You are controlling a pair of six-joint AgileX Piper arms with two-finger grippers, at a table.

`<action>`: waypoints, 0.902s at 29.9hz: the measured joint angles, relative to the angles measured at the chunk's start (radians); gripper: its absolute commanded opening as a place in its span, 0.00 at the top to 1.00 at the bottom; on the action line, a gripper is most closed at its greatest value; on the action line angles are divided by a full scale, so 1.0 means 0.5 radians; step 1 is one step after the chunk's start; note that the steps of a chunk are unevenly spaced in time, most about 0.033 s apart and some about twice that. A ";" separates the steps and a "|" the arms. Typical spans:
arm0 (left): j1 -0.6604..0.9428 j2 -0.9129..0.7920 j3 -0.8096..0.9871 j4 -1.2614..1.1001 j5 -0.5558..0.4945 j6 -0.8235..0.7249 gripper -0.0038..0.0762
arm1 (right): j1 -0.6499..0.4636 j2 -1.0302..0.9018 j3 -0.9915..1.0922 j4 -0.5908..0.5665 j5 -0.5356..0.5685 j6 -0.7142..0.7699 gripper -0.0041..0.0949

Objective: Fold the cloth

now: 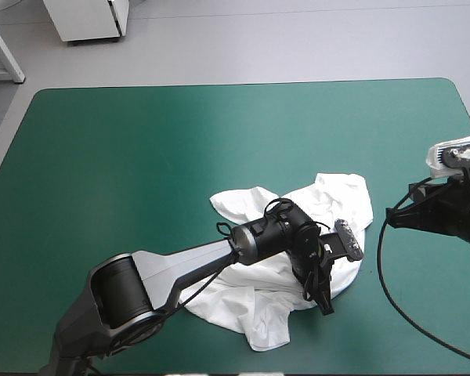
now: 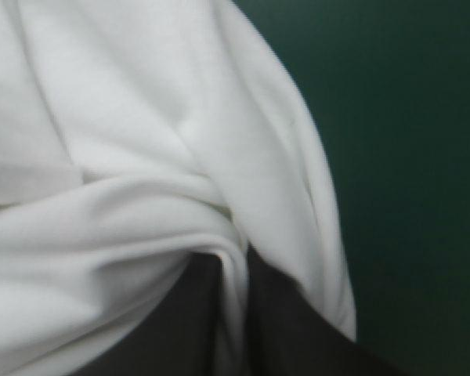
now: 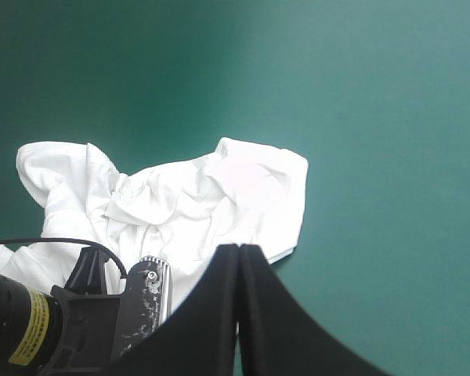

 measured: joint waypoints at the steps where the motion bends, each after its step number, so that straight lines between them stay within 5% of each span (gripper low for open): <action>1: 0.011 -0.004 0.002 -0.018 0.000 0.000 0.81 | 0.000 0.002 0.000 0.000 0.002 0.000 0.98; 6: 0.072 -0.039 0.011 -0.039 0.096 0.000 0.43 | 0.000 0.006 0.000 0.000 0.006 0.000 0.98; 8: 0.099 -0.049 -0.032 0.006 0.206 -0.012 0.35 | 0.000 0.006 0.000 0.000 0.006 0.000 0.98; 18: 0.119 -0.258 -0.581 0.426 0.432 -0.346 0.36 | 0.000 0.006 0.000 -0.002 0.007 -0.001 0.98; 27: 0.210 -0.769 -0.475 0.541 0.469 -0.575 0.42 | 0.000 0.006 0.000 -0.004 0.013 -0.003 0.98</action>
